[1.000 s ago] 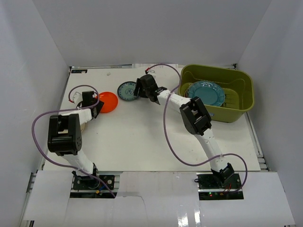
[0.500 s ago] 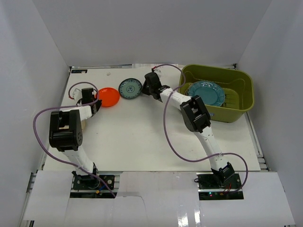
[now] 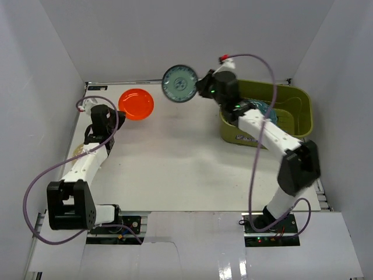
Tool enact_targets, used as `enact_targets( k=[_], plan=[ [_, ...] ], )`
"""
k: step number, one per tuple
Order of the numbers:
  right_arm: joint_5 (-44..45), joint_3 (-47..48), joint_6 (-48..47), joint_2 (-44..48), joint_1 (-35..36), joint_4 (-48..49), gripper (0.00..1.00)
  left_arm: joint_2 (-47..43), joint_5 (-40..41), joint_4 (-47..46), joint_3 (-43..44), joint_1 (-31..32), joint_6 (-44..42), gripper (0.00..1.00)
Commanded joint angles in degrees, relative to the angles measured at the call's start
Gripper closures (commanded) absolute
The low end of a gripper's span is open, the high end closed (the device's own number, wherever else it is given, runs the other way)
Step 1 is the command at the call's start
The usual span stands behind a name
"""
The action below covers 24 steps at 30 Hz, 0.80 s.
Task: Place the plates into the plastic bin on the countertop
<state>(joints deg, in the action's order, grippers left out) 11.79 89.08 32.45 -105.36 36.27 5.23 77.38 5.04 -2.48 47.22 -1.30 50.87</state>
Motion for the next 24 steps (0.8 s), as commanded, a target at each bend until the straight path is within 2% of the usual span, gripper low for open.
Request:
enact_targets(
  k=[1, 2, 3, 5, 6, 8, 9, 11, 15, 16, 19, 20, 24],
  plan=[
    [2.8, -9.59, -4.76, 15.68, -9.88, 2.42, 0.92, -6.89, -4.95, -2.53, 1.64, 4.89, -0.95, 1.0],
    [2.45, -16.85, -4.76, 21.98, -12.34, 2.15, 0.92, -8.2, -4.95, -2.44, 2.25, 8.21, -1.3, 1.0],
    [1.75, -20.31, -4.67, 25.17, -17.67, 1.63, 0.92, -8.74, -4.95, -2.35, 3.83, 10.24, -1.56, 1.0],
    [1.74, -27.17, -4.85, 33.15, -22.8, 0.75, 0.92, -8.74, -4.69, -2.18, 5.85, 15.94, -1.92, 1.0],
    [1.66, -33.21, -4.76, 35.29, -27.61, 0.65, 0.92, -8.39, -4.69, -2.18, 6.82, 17.81, -1.57, 1.0],
    [-2.72, -37.29, -4.24, 38.55, -32.82, -0.65, 0.92, -7.25, -4.08, -2.18, 10.16, 22.97, -1.21, 1.0],
    [-4.48, -40.01, -3.97, 38.91, -37.72, -0.84, 0.92, -5.68, -3.72, -2.18, 11.3, 24.84, -1.13, 1.0],
    [-7.83, -41.52, -3.97, 38.31, -41.78, -1.28, 0.92, -3.65, -2.93, -2.0, 15.43, 29.57, -1.39, 1.0],
    [-10.82, -41.8, -4.32, 34.8, -44.53, -1.63, 0.92, 4.06, -0.65, -1.21, 24.2, 38.19, -3.32, 1.0],
    [-11.0, -41.71, -4.41, 34.79, -44.62, -1.54, 0.92, 5.57, -0.21, -1.21, 25.89, 38.21, -3.76, 1.0],
    [-13.53, -41.09, -4.58, 32.94, -45.06, -1.63, 0.8, 12.67, 1.02, 0.37, 31.42, 42.34, -5.25, 1.0],
    [-13.98, -40.83, -4.59, 32.5, -45.23, -1.98, 0.66, 14.62, 1.37, 1.5, 35.44, 44.17, -5.52, 1.0],
    [-14.78, -40.48, -3.54, 35.65, -46.55, -3.04, 0.34, 24.2, 2.78, 5.37, 45.75, 47.44, -6.75, 1.0]
  ],
)
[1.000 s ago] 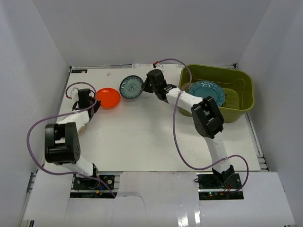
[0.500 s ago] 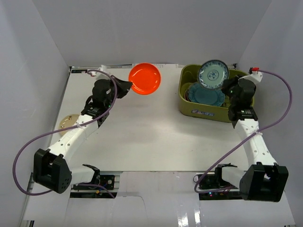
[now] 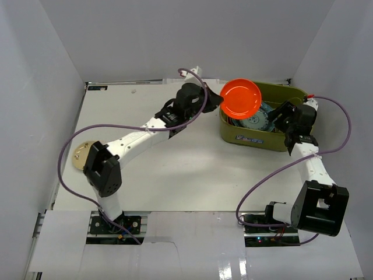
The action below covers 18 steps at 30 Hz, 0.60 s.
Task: Place the plates into the plastic bin on the countertop
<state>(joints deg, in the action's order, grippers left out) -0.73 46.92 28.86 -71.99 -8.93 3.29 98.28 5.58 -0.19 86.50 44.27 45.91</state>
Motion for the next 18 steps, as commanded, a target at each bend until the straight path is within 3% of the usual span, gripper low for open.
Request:
enact_targets(
  k=[1, 2, 4, 7, 10, 18],
  plan=[
    [-2.34, 1.86, 0.4, 3.42, -1.62, -1.09, 0.27, 5.24, 2.32, 3.78, 8.49, 2.31, -1.79, 1.0],
    [-2.34, 3.17, 0.84, 5.69, -2.49, -1.7, 0.18, 8.82, 2.41, 5.09, 10.51, 2.83, -1.79, 1.0],
    [-2.17, 5.11, 1.11, 7.55, -3.63, -3.11, 0.17, 12.44, 2.59, 6.51, 16.49, 3.36, -1.7, 1.0],
    [-2.43, 8.53, 1.9, 11.24, -6.01, -6.18, 0.24, 19.3, 2.32, 9.15, 24.66, 4.68, -2.23, 1.0],
    [-4.45, 9.86, 3.48, 16.07, -7.51, -6.54, 0.45, 26.33, 2.33, 13.27, 33.54, 5.82, -2.84, 1.0],
    [-13.32, 9.59, 4.54, 22.85, -7.42, -6.62, 0.45, 36.45, 1.71, 17.06, 43.4, 6.44, -2.14, 0.97]
  ],
)
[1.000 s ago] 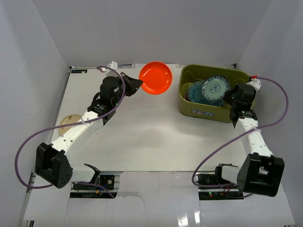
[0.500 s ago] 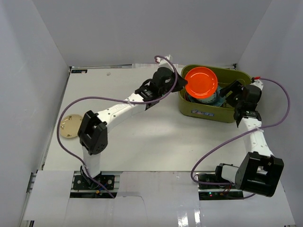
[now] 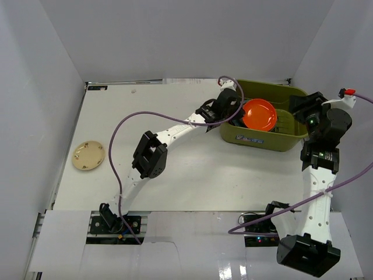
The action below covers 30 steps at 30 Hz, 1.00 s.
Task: Place the plates into the plastic bin on the countertop
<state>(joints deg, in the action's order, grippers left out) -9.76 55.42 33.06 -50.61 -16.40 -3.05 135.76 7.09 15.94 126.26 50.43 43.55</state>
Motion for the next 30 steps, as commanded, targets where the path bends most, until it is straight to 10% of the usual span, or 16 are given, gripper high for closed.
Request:
enact_targets(
  k=[1, 6, 9, 15, 20, 30],
  plan=[
    [-5.09, 1.62, -0.01, 1.65, 0.06, -0.99, 0.44, -0.77, 0.2, 0.93, 4.08, 0.28, 0.31, 0.91],
    [-14.13, 4.87, 1.48, 2.53, 0.67, -1.35, 0.41, -0.32, -2.07, -1.26, 4.61, 0.02, 0.92, 0.34],
    [-17.48, 5.49, 1.83, 2.97, 1.72, -1.26, 0.41, -1.81, -3.57, -2.49, 4.88, -0.16, 0.22, 0.17],
    [-17.59, -0.3, 3.33, 4.03, 10.14, 1.55, 0.41, -18.48, -0.07, -5.92, -2.92, -1.04, -8.99, 0.04],
    [-4.26, -3.91, 2.1, 0.52, 34.82, 4.96, 0.41, -44.31, 9.22, -12.51, -26.02, -1.13, -19.28, 0.02],
    [9.41, 6.72, 3.42, -39.27, 70.71, 18.43, 0.39, -97.09, 22.17, 5.13, -61.56, -1.13, -17.01, 0.02]
  ],
)
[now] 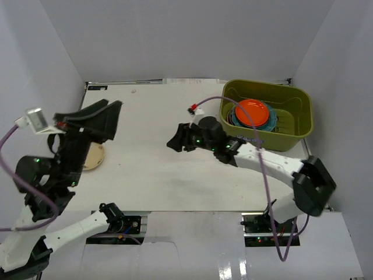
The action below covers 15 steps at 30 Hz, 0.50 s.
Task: Place the plates into the plastic bin on the countertop
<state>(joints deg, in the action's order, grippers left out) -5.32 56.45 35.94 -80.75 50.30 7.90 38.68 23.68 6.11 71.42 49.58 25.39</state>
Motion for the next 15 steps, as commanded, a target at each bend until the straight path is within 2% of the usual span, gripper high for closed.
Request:
enact_targets(
  k=[1, 3, 5, 6, 7, 9, 10, 11, 15],
  plan=[
    [3.93, 11.0, 1.49, -16.56, 4.97, 8.0, 0.39, -4.7, 5.67, 17.16, -8.21, -0.28, 2.64, 0.02],
    [2.87, 17.26, 2.63, -24.07, 7.16, 8.27, 0.38, -8.51, 6.29, 22.42, -9.45, -0.28, 3.79, 0.02],
    [1.81, 28.59, 4.04, -31.45, 8.31, 6.52, 0.38, -12.12, 6.9, 25.78, -10.95, -0.28, 5.19, 0.02],
    [2.15, 32.81, 4.48, -38.53, 9.28, 5.47, 0.39, -12.83, 7.95, 29.36, -11.21, -0.28, 5.72, 0.02],
    [2.42, 41.73, 5.18, -42.26, 9.72, 2.76, 0.39, -13.45, 8.74, 31.14, -11.65, -0.28, 6.16, 0.02],
    [2.25, 51.09, 6.85, -52.46, 10.16, -0.15, 0.39, -14.59, 10.06, 35.09, -12.96, -0.28, 7.39, 0.02],
    [2.16, 59.83, 9.12, -55.97, 10.25, -2.69, 0.39, -14.85, 11.46, 35.89, -13.49, -0.28, 7.74, 0.02],
    [2.07, 63.58, 10.62, -61.92, 10.17, -3.5, 0.39, -15.47, 11.82, 36.51, -14.8, -0.36, 8.1, 0.02],
    [1.45, 73.19, 19.32, -71.46, 10.43, -1.23, 0.4, -16.35, 12.62, 37.57, -17.1, -0.28, 8.71, 0.02]
  ],
)
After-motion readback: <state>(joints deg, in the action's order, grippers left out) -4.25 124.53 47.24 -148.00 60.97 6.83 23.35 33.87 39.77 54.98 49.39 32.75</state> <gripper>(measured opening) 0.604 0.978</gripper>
